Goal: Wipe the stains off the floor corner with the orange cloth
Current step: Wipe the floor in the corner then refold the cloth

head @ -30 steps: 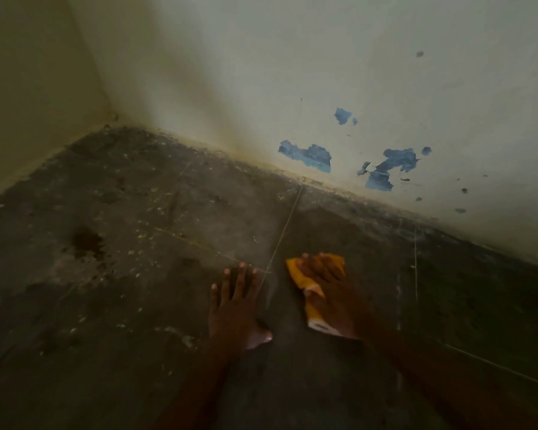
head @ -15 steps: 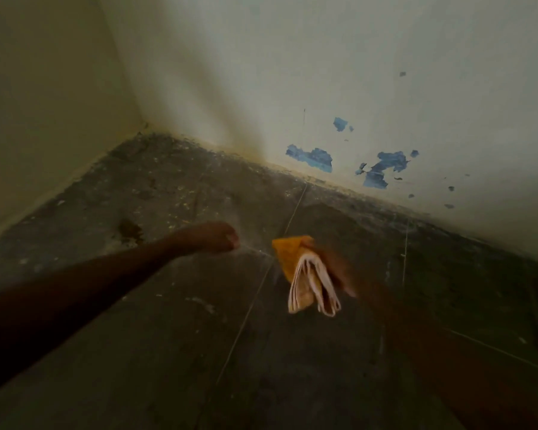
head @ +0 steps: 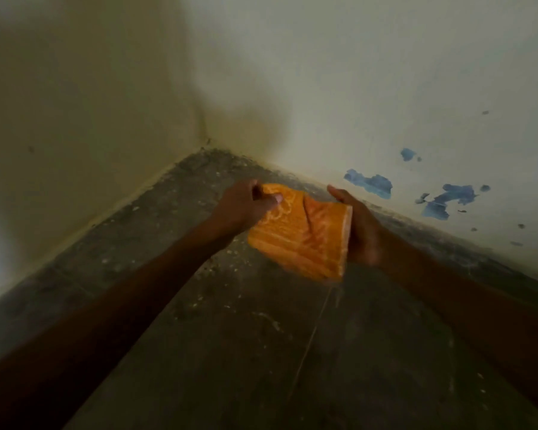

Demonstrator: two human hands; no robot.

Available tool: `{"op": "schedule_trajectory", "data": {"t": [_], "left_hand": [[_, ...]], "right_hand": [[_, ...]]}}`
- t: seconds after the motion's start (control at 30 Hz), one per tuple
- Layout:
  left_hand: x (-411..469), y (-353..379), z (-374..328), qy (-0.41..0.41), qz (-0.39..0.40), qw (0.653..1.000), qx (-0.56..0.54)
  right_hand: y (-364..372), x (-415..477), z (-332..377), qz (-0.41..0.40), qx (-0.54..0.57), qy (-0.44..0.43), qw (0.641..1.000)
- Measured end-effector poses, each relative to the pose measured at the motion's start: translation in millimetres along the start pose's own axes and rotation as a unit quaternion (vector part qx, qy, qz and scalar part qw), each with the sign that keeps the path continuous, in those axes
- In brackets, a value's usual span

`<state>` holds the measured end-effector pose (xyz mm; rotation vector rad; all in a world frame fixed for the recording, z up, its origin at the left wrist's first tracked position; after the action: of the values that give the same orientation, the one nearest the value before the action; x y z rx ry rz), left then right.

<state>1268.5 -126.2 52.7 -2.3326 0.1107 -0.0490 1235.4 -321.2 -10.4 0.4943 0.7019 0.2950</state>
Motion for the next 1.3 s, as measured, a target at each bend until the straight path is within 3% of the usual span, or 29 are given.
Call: {"op": "schedule_trajectory", "data": {"t": [0.1,0.23,0.33,0.4,0.53,0.6,0.7,0.77,0.83,0.87,0.93,0.97,1.03,1.07,1.13,1.23,1.3], "left_hand": [[9,-32,23,-0.083,-0.065,0.993,-0.055],[25,-47,35,-0.088,-0.049,0.992,-0.080],[43,-35,47,-0.106,-0.032,0.993,-0.050],[56,-20,64,-0.133,0.043,0.989,-0.057],[70,4,101,-0.135,0.214,0.967,-0.040],[89,0,114,-0.126,0.199,0.970,-0.057],[126,-20,146,-0.134,0.108,0.983,-0.065],[133,-29,173,-0.127,0.086,0.988,0.006],[124,-34,224,-0.159,0.065,0.977,0.128],[114,-33,249,-0.180,0.069,0.962,0.191],[95,-36,289,-0.177,0.053,0.939,0.289],[88,-35,306,-0.156,0.038,0.933,0.321],[72,-32,334,-0.132,0.047,0.919,0.369],[65,-26,352,-0.139,0.080,0.915,0.371],[54,-14,379,-0.151,0.132,0.917,0.346],[47,-2,391,-0.144,0.127,0.932,0.306],[46,-5,390,-0.141,0.110,0.937,0.300]], "right_hand": [[16,-10,25,-0.004,-0.023,-0.009,1.000],[32,0,26,-0.033,-0.042,-0.030,0.998],[35,16,1,-0.066,0.023,-0.035,0.997],[27,34,-2,-0.127,0.026,-0.062,0.990],[6,78,9,-0.216,-0.099,-0.098,0.966],[7,110,16,-0.201,-0.108,-0.108,0.968],[10,165,22,-0.155,-0.138,-0.076,0.975],[-4,184,29,-0.204,-0.296,-0.069,0.931],[-6,197,43,-0.226,-0.518,-0.115,0.817],[5,199,47,-0.197,-0.554,-0.165,0.792],[36,226,33,-0.059,-0.586,-0.243,0.770],[53,246,16,0.008,-0.652,-0.240,0.719],[67,289,-17,0.092,-0.793,-0.221,0.560],[69,314,-28,0.116,-0.821,-0.207,0.520],[74,362,-32,0.105,-0.819,-0.192,0.530],[83,420,-8,-0.033,-0.778,-0.196,0.597],[106,428,-11,-0.073,-0.758,-0.184,0.621]]}}
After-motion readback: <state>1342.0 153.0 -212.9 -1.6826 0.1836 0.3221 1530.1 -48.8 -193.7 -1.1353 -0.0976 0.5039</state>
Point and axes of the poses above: each hand's wrist, its own x-axis towards the middle knuckle, its own y-axis out of the palm, z = x × y, the point moved 8 cm from there along x, towards the middle knuckle, and after that the axes turned 15 degrees about x, right-handed, at the moved point
